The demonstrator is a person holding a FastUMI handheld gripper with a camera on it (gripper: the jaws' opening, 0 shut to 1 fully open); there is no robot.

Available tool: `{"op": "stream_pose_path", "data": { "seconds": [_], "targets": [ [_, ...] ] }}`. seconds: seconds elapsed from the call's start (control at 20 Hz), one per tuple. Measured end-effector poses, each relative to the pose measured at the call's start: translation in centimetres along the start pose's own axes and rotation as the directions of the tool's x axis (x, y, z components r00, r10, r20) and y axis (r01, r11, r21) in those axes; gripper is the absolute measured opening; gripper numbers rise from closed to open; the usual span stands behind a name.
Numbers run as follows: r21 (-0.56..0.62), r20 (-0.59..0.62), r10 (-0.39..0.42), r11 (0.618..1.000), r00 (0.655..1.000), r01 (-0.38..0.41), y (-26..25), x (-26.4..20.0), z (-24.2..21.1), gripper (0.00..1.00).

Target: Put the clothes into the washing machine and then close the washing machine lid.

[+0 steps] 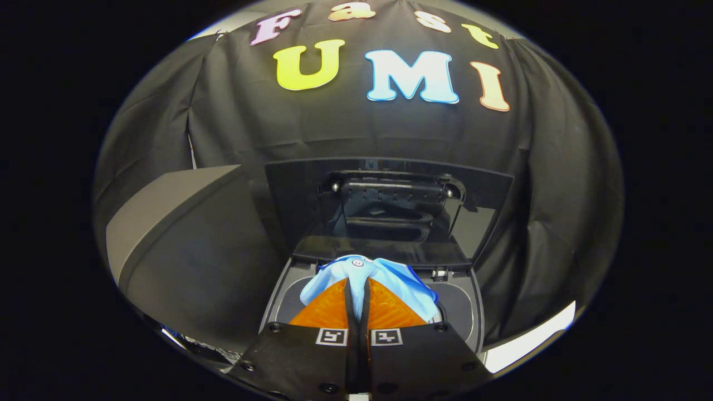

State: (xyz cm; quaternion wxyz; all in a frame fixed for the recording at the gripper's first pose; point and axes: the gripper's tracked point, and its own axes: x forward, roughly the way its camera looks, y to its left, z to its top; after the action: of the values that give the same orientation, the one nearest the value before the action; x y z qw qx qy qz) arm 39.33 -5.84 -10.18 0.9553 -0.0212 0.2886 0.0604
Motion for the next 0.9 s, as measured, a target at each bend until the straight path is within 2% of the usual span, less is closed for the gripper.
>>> {"op": "stream_pose_path", "data": {
  "seconds": [0.45,0.65,0.8,0.9],
  "targets": [
    [0.046,-0.108,-0.021,0.999,0.994,0.026,-0.2,2.1,-5.2,0.03],
    [0.072,-0.158,-0.023,0.997,0.987,0.035,-0.1,2.6,-7.0,0.12],
    [0.096,-0.153,-0.022,0.995,0.988,0.037,0.0,2.4,-7.2,0.17],
    [0.097,-0.169,-0.024,0.994,0.985,0.041,0.0,2.3,-7.9,0.71]
  ]
}}
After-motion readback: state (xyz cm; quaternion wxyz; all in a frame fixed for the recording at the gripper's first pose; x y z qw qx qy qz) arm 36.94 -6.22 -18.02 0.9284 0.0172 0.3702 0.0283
